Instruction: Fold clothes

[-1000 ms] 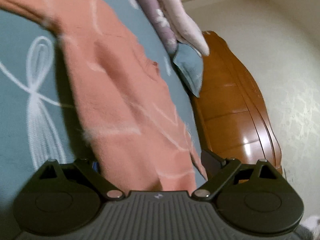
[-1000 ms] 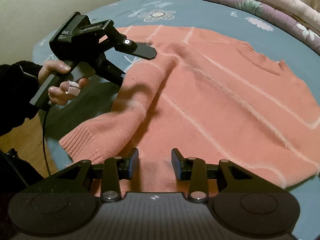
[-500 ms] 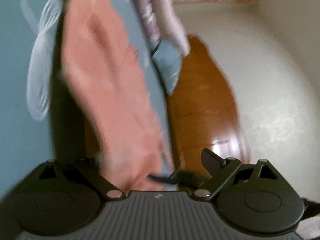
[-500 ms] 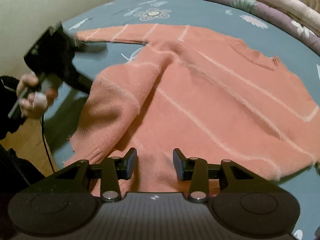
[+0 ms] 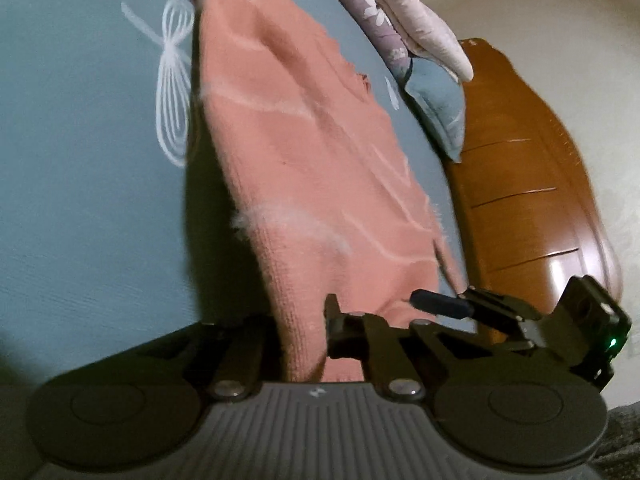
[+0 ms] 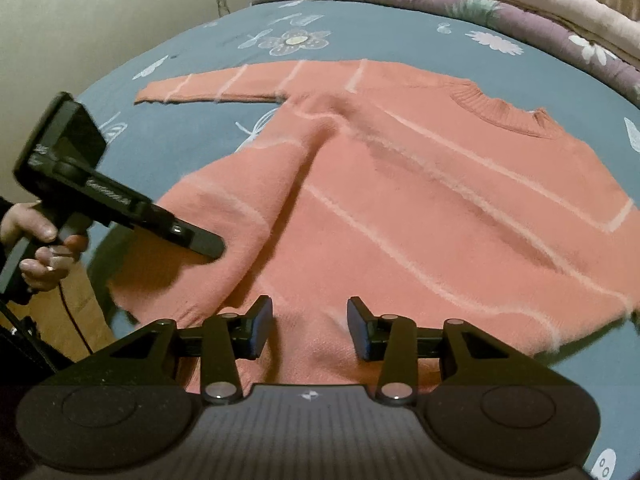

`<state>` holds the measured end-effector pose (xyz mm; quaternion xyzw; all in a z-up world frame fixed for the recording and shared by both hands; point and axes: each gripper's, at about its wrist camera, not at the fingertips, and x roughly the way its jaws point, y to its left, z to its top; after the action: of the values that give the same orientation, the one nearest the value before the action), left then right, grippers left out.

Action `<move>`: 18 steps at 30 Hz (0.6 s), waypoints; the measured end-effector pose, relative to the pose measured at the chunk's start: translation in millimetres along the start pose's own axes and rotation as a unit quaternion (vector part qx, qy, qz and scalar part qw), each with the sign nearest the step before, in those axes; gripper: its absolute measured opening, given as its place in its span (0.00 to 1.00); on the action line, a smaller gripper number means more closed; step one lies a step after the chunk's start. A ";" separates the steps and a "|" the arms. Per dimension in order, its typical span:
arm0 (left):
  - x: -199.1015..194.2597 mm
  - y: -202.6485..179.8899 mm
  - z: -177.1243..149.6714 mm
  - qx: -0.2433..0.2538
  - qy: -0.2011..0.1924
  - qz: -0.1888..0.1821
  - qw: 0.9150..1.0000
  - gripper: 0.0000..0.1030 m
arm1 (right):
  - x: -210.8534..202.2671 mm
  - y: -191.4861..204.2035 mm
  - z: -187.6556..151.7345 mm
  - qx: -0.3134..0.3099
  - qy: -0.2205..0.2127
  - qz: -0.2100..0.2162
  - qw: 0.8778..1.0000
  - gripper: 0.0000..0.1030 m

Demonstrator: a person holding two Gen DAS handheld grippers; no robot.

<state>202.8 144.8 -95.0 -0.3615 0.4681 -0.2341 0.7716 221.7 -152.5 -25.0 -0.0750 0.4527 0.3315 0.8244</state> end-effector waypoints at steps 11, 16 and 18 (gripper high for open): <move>-47.3 53.2 0.2 -0.050 -0.017 0.100 0.994 0.06 | -41.7 -45.7 -23.8 0.105 -0.041 -0.004 0.994 0.46; -40.6 61.0 6.1 -0.068 -0.018 0.072 0.995 0.07 | -51.2 -77.9 -61.5 0.191 -0.028 -0.035 0.981 0.46; -39.8 61.2 5.8 -0.066 -0.016 0.072 0.995 0.07 | -51.1 -90.5 -79.4 0.232 -0.027 -0.038 0.972 0.46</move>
<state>191.4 213.1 -118.8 -0.3807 0.4945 -0.1409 0.7686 203.0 -280.1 -46.2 0.1100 0.4916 0.1882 0.8431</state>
